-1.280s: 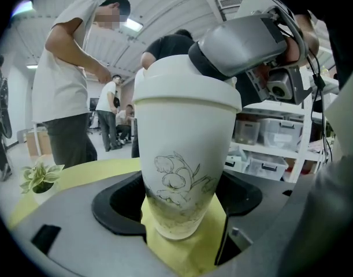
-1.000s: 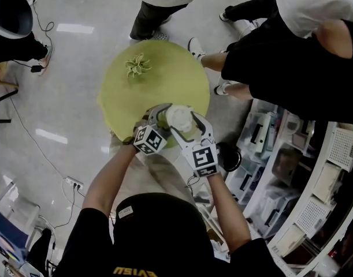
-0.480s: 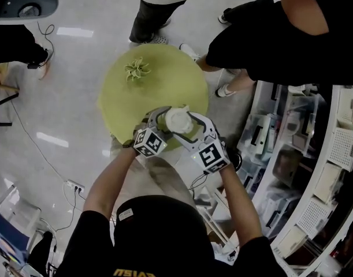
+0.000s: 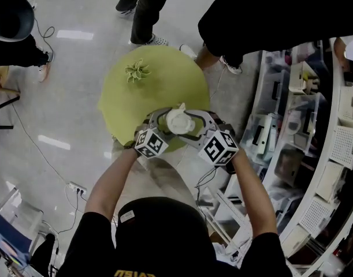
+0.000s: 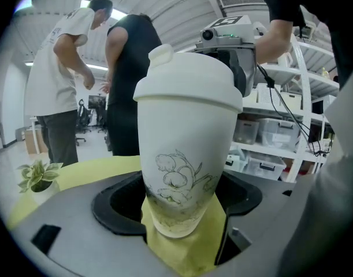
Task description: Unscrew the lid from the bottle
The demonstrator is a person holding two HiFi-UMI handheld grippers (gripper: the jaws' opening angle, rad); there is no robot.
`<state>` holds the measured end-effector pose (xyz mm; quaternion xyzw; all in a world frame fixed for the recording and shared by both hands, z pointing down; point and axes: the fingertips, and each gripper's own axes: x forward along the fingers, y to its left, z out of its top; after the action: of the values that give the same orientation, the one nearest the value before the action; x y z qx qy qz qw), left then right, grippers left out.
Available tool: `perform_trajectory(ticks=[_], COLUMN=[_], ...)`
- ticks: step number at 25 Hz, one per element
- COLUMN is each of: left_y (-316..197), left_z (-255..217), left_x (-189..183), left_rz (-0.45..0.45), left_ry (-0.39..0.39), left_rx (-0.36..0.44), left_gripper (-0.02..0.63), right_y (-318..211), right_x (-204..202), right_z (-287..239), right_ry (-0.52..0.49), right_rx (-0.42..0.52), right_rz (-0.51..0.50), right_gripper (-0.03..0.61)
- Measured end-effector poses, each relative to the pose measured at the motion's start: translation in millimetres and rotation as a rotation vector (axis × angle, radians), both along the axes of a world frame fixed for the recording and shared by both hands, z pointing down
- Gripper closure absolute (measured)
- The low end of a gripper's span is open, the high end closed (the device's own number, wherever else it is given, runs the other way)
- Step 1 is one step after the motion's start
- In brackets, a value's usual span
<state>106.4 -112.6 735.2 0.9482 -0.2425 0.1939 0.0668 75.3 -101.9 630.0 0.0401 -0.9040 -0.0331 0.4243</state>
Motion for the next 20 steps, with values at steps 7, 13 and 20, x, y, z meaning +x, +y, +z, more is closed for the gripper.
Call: perform_trajectory(ticks=[7,13,20], left_y=[0,0,0], left_z=[2,4,5], left_x=[-1,-1,-1], left_rz=[-0.003,0.007,0.009], left_ry=[0.000,-0.005,-0.011], left_rx=[-0.004,-0.003,-0.010], left_gripper=[0.224,0.224,0.224], right_y=[1,0,-13], right_x=[-3,-3,-3], right_z=[5,6,-21], right_ry=[0.033,0.037,-0.186], right_rx=[-0.048,-0.043,-0.072], right_rz=[-0.087,-0.070,0.349], right_gripper=[0.245,0.235,0.187])
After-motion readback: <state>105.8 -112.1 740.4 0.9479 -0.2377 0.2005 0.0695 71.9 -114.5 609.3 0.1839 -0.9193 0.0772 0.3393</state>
